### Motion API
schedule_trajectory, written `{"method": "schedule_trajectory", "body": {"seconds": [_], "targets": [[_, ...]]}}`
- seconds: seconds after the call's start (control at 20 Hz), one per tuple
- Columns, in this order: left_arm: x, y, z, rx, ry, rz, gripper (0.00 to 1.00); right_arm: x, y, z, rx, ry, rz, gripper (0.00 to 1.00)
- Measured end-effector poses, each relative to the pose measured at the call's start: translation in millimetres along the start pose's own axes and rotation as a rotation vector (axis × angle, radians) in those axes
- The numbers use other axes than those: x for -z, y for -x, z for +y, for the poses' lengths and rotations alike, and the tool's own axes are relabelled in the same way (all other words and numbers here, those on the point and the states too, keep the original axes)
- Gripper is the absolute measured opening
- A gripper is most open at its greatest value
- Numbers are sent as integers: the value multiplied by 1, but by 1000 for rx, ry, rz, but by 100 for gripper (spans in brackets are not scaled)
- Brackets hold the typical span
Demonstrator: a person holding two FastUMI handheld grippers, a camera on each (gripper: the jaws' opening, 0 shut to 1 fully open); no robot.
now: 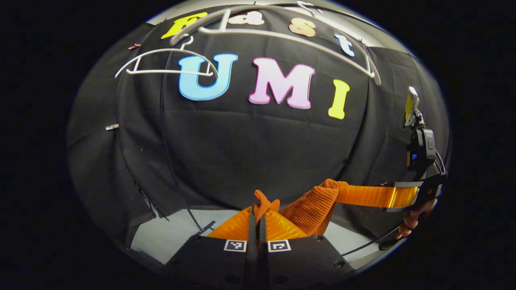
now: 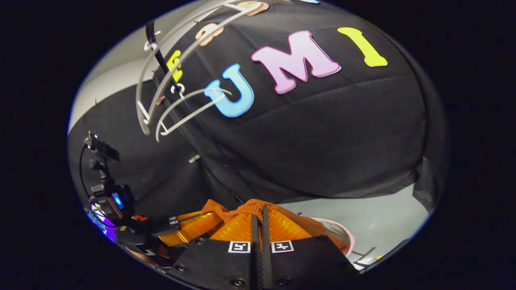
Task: Grasp the clothes on the hanger with both hands and then place them into the laundry hamper below.
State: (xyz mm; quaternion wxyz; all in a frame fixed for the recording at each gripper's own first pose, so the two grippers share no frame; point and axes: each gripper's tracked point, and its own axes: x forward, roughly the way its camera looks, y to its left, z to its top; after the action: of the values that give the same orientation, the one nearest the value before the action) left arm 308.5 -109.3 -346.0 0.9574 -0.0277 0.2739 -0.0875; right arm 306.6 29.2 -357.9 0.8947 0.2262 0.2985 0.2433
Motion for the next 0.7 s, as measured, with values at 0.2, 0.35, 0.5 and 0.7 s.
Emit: {"method": "schedule_trajectory", "body": {"seconds": [0.2, 0.35, 0.5, 0.7], "targets": [[54, -28, 10, -39, -13, 120, 5, 52, -17, -55, 177, 45, 133, 5], [87, -41, 16, -81, 5, 203, 5, 83, -21, -81, 277, 102, 216, 5], [100, -43, 14, -67, 1, 212, 24, 107, -19, -92, 307, 143, 281, 10], [105, -42, 13, -68, -34, 242, 96, 108, -24, -88, 325, 177, 300, 76]]}}
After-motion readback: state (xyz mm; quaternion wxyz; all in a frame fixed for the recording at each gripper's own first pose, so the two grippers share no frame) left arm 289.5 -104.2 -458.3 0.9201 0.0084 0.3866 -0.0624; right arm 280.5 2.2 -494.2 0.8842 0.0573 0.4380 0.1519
